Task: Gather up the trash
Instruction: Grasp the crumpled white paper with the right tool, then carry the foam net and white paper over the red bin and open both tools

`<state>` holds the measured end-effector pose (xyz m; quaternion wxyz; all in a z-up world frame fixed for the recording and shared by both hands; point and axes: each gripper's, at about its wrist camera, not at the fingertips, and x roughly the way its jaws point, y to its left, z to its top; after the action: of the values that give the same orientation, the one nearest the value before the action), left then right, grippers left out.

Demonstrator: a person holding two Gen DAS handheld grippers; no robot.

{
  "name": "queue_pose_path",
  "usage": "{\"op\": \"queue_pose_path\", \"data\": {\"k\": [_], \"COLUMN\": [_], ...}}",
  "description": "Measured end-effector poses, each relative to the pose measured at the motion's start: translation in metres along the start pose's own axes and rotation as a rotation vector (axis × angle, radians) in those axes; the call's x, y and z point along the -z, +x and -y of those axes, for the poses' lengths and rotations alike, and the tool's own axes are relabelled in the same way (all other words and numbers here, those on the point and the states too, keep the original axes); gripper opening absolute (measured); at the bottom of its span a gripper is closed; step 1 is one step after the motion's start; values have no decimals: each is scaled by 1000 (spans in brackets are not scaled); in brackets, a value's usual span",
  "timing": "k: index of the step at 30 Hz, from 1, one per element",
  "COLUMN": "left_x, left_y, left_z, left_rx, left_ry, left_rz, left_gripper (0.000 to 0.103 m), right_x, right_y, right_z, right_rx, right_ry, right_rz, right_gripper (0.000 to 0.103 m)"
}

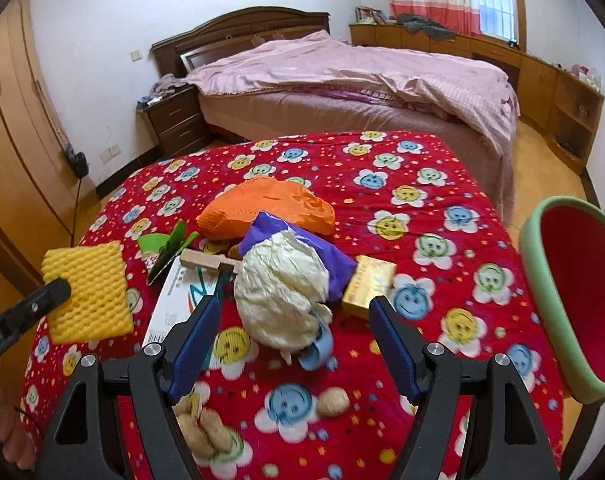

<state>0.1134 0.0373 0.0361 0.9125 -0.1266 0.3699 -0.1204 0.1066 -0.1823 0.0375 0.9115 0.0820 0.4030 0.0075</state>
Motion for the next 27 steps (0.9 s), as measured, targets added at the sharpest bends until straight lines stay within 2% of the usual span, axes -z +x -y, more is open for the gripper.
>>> {"op": "queue_pose_path", "data": {"k": [2, 3, 4, 9, 15, 27], "left_x": [0, 0, 0, 0, 0, 2], "left_y": [3, 4, 5, 2, -9, -42], "left_z": [0, 0, 1, 9, 21, 59], "left_rx": [0, 0, 1, 17, 42, 111], "left_ry": [1, 4, 8, 38, 57, 118], "left_rz": [-1, -1, -1, 9, 28, 66], "left_gripper": [10, 10, 10, 10, 10, 10], "right_x": [-2, -1, -1, 1, 0, 8], "right_y": [10, 14, 19, 13, -19, -87], "right_z": [1, 1, 1, 1, 6, 23], "right_rx": [-15, -25, -34, -76, -100, -86], "right_ry": [7, 9, 11, 10, 28, 39], "right_rz": [-17, -33, -46, -13, 50, 155], "right_gripper": [60, 44, 36, 31, 31, 31]}}
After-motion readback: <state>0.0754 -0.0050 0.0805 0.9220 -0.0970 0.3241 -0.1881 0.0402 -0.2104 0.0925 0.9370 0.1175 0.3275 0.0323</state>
